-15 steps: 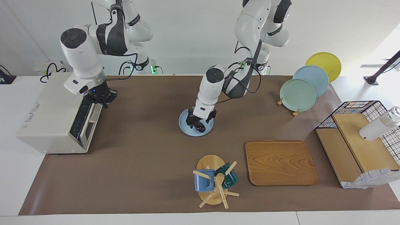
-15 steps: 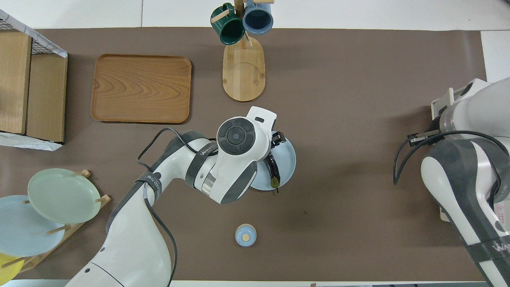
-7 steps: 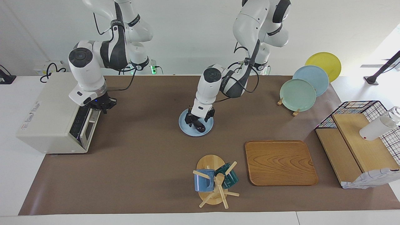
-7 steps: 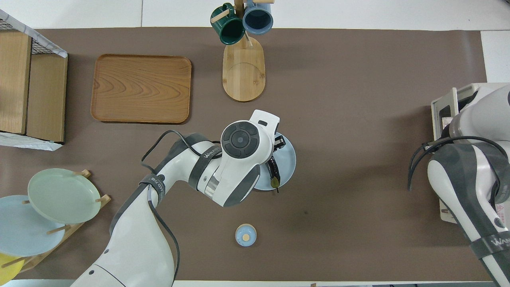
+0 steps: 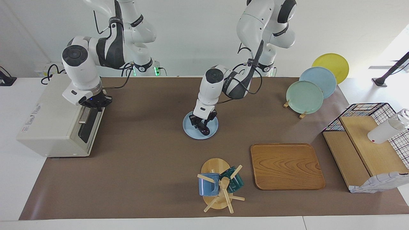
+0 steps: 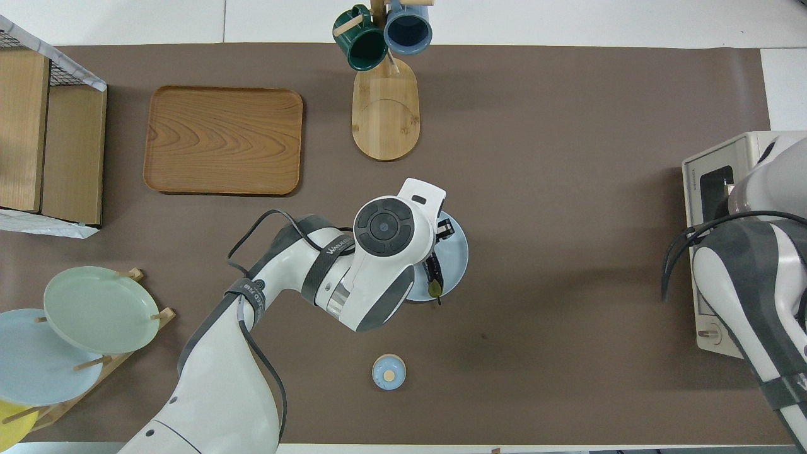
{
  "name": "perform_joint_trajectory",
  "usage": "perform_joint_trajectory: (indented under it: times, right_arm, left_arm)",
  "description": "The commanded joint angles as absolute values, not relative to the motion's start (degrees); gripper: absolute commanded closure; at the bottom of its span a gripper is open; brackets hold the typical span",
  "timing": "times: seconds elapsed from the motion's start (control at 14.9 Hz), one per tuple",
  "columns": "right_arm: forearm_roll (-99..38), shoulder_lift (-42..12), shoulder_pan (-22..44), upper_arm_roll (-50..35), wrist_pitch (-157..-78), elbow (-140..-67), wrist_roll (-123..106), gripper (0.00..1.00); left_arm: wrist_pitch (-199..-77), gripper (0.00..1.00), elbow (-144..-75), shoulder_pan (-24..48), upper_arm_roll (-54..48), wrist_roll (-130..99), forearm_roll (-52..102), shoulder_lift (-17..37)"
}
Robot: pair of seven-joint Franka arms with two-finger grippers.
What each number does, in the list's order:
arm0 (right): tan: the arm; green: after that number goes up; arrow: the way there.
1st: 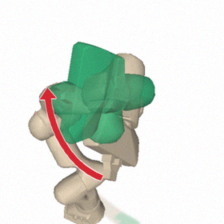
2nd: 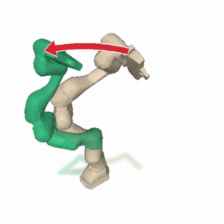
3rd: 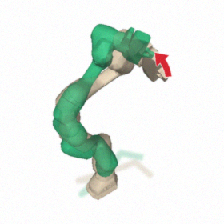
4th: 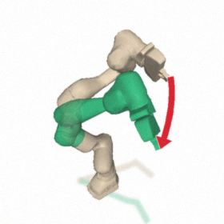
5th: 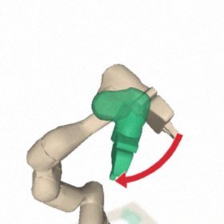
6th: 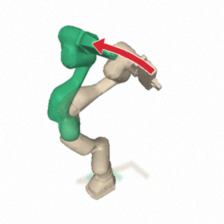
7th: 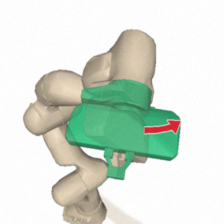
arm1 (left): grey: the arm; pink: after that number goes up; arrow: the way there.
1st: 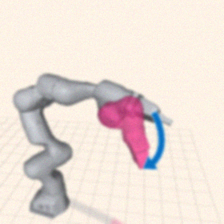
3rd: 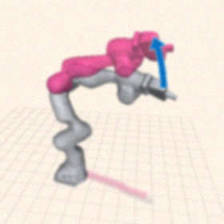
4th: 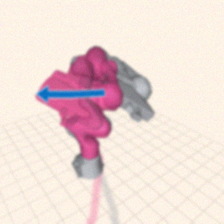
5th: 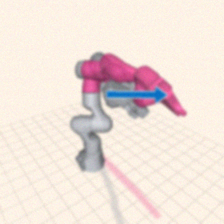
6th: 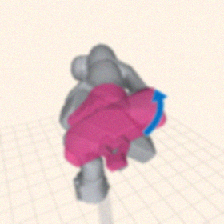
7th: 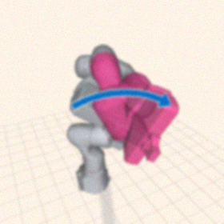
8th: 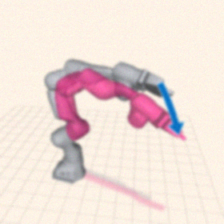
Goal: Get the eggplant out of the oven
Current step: 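Lift the eggplant with the left gripper and carry it to the tray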
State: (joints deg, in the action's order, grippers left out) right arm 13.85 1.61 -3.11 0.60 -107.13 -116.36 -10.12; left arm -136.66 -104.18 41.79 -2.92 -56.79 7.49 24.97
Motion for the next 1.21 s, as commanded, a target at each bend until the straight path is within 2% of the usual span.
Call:
perform_joint_trajectory:
  times: [0.0, 0.07, 0.13, 0.2, 0.27, 0.4, 0.54, 0.74, 1.14]
  right_arm:
    - [13.19, 1.93, -3.17, 0.18, -102.76, -112.6, -10.99, 0.9]
    - [12.4, 2.11, -3.16, 0.18, -100.66, -110.59, -11.16, 0.67]
    - [10.3, 2.2, -3.16, 0.18, -97.76, -107.87, -11.25, 0.48]
    - [7.41, 2.2, -3.34, 0.26, -95.3, -104.71, -11.16, 0.25]
    - [5.73, 2.2, -3.51, 0.26, -93.1, -102.15, -11.16, 0.01]
    - [5.36, 2.2, -3.34, 0.26, -89.31, -98.19, -10.99, 0.0]
    - [3.09, 2.9, -3.25, 0.26, -88.77, -97.91, -10.37, 0.0]
    - [2.55, 3.16, -3.43, 0.09, -88.94, -97.47, -10.46, 0.0]
    - [2.64, 2.64, -1.85, 1.32, -87.54, -96.77, -10.46, 0.0]
  left_arm:
    - [-138.96, 0.43, -107.31, 42.89, -1.85, -57.22, 8.09, 23.2]
    - [-138.96, 0.51, -107.4, 42.89, -1.85, -57.22, 8.09, 23.12]
    - [-138.96, 0.67, -107.4, 42.89, -1.85, -57.13, 8.09, 23.12]
    - [-138.69, 0.87, -107.32, 42.89, -1.76, -57.04, 8.0, 23.12]
    - [-138.17, 1.0, -107.14, 42.54, -1.76, -56.78, 7.65, 23.12]
    - [-137.38, 1.0, -106.7, 42.28, -1.58, -56.43, 7.47, 23.03]
    - [-135.1, 1.0, -106.09, 41.75, -1.41, -54.85, 7.47, 21.37]
    - [-129.04, 1.0, -104.6, 37.1, -1.05, -47.05, 7.47, 17.5]
    - [-120.25, 1.0, -91.95, 24.37, -1.05, -29.93, 7.56, 21.44]
